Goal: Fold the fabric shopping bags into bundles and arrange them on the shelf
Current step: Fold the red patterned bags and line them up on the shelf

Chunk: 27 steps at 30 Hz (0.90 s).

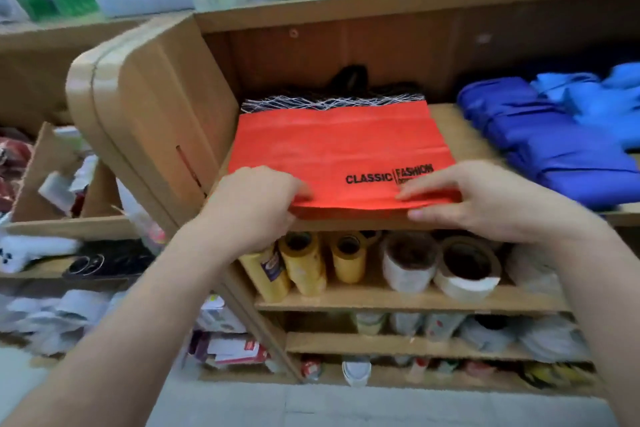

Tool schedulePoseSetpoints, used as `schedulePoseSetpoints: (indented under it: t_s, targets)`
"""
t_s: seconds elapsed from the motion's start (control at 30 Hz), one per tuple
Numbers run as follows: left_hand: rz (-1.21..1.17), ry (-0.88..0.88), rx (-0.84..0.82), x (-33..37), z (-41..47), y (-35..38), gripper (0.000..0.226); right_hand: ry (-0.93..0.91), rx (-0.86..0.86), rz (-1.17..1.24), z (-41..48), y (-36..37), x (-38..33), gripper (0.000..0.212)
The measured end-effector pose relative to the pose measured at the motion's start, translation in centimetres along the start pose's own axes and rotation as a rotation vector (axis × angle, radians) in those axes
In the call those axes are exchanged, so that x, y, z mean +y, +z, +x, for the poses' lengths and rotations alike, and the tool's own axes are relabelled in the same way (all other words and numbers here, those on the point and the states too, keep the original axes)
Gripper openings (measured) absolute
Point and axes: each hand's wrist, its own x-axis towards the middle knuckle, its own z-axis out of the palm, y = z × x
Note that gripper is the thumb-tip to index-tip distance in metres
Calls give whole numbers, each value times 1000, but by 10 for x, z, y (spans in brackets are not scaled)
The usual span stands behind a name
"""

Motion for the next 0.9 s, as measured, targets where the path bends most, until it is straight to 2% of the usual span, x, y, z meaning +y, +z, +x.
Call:
schedulePoseSetpoints:
  t_s: [0.03, 0.07, 0.13, 0.17, 0.2, 0.3, 0.37, 0.43, 0.5, 0.53, 0.57, 0.63, 0.67, 0.7, 0.77, 0.8, 0.83, 0.9]
  targets:
    - [-85, -8, -24, -11, -2, -5, 18, 25, 126, 96, 0, 5, 4, 5]
    - [-237, -22, -51, -22, -5, -9, 13, 48, 246, 154, -1, 8, 8, 14]
    - [-670, -90, -99, -36, -10, -9, 24, 125, 389, 228, -3, 14, 12, 22]
    - [-820, -140, -72, -37, -10, -6, 27, 151, 457, 233, -3, 17, 13, 19]
    - [-873, -187, 0, -36, -9, -1, 29, 172, 520, 195, -2, 20, 11, 17]
    - [-678, -287, 292, -23, -5, 22, 31, 260, 688, 18, 13, 27, 8, 27]
    - [-558, -282, 413, -17, -6, 34, 33, 279, 712, -77, 22, 29, 5, 31]
    - [-454, -150, 483, -19, -6, 44, 35, 299, 663, -198, 29, 28, 4, 36]
    - [-334, 54, 520, -25, -3, 51, 33, 309, 620, -294, 34, 30, 6, 44]
    - [-271, 153, 464, -29, 0, 53, 33, 299, 609, -344, 35, 31, 7, 45]
    - [-256, 222, 339, -32, 2, 53, 38, 250, 598, -407, 37, 33, 9, 43]
    - [-296, 246, 77, -36, 2, 52, 63, 59, 525, -525, 38, 36, 12, 35]
    - [-291, 246, 2, -40, 2, 54, 76, -20, 431, -502, 37, 34, 9, 31]
    - [-265, 257, -20, -42, 2, 56, 84, -46, 318, -416, 36, 33, 8, 37]
    - [-244, 282, 4, -44, 1, 55, 83, 20, 93, -290, 27, 31, 6, 71]
    - [-257, 285, 7, -45, 1, 51, 79, 31, 37, -333, 21, 29, 6, 81]
    - [-286, 285, -2, -48, 0, 47, 74, 16, 12, -367, 17, 27, 9, 82]
    - [-391, 279, -18, -56, -4, 39, 65, -7, 22, -294, 6, 19, 11, 67]
